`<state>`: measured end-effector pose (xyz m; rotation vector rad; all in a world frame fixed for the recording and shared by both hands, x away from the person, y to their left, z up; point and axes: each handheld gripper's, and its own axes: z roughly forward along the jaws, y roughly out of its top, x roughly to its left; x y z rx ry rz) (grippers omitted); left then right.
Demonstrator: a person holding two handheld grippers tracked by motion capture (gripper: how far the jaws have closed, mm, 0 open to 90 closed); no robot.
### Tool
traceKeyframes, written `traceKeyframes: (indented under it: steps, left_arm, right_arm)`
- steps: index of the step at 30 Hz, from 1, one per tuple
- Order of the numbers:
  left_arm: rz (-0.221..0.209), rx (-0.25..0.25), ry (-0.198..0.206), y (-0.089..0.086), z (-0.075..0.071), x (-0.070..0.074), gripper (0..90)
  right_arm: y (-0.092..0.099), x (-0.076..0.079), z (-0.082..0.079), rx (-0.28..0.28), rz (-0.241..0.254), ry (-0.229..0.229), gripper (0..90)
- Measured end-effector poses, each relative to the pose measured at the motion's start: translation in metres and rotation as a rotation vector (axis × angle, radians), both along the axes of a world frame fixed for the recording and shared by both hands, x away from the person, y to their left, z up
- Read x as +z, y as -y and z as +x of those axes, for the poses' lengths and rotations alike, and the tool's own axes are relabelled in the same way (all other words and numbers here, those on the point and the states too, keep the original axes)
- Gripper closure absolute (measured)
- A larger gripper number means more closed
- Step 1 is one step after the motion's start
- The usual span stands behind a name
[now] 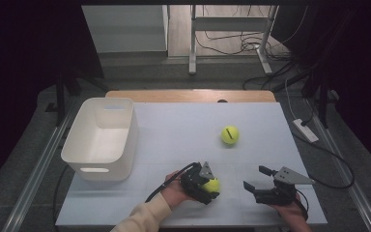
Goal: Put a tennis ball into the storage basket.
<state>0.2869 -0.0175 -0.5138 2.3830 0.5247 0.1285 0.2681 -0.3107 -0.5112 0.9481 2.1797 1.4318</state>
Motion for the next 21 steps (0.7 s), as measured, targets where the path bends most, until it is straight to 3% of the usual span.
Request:
traceKeyframes:
  steps: [21]
  left_arm:
    - [-0.108,0.042,0.075,-0.025,-0.004,0.031,26.2]
  right_arm:
    - [0.0,0.0,0.0,0.0,0.002,0.009,12.5]
